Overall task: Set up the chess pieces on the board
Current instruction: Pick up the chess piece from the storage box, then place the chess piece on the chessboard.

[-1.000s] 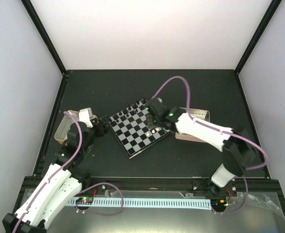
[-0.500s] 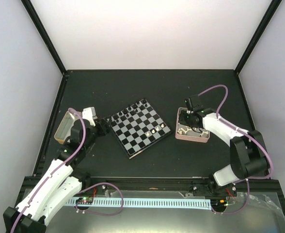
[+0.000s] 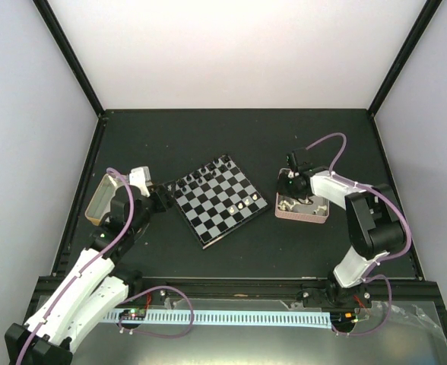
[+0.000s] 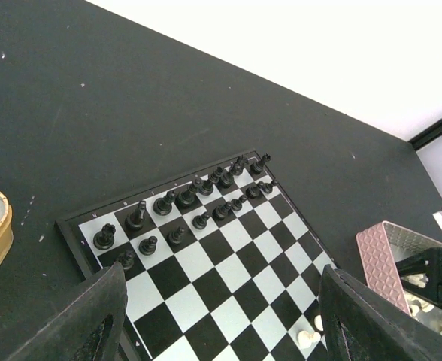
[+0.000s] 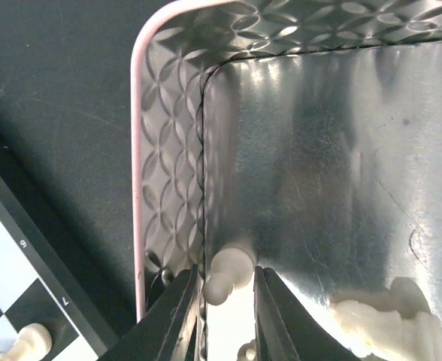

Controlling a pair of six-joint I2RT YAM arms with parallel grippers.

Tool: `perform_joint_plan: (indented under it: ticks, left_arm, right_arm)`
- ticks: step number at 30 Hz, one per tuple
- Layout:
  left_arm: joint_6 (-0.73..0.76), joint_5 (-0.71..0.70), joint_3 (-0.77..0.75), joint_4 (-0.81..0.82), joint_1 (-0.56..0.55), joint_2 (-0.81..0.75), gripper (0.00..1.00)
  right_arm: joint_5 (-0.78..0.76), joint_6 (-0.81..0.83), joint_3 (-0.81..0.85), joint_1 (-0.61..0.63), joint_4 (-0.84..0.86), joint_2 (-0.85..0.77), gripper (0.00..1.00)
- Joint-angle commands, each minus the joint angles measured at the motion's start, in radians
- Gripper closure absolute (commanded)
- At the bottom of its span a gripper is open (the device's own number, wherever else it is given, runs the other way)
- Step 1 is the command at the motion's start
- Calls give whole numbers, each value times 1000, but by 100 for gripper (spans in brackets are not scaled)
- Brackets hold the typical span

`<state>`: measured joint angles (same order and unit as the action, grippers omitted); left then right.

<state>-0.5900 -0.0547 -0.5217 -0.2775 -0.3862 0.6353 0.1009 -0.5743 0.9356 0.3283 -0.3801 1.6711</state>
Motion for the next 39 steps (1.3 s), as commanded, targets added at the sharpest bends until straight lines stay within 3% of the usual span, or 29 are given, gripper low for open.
perform_joint_plan:
  ticks: [1, 11, 18, 21, 28, 33, 39]
  left_arm:
    - [-17, 16, -38, 24, 5, 4, 29]
    - [-18, 22, -38, 25, 5, 5, 29]
    - [-22, 28, -35, 22, 6, 6, 29]
    - [-28, 30, -32, 24, 6, 8, 29]
    - [-62, 7, -28, 19, 6, 24, 29]
    - [-70, -10, -21, 12, 6, 20, 29]
    - [-72, -20, -10, 6, 5, 0, 29]
  right_arm:
    - [-6, 29, 31, -8, 27, 29, 78]
    - [-93, 54, 26, -8, -17, 25, 93]
    - [-152, 59, 18, 4, -71, -116, 99]
    - [-95, 78, 41, 39, -104, -169, 99]
    - [-42, 113, 173, 286, -182, -162, 99]
    - [-105, 125, 255, 480, -213, -74, 99]
    - [-166, 143, 329, 586, -275, 76, 98]
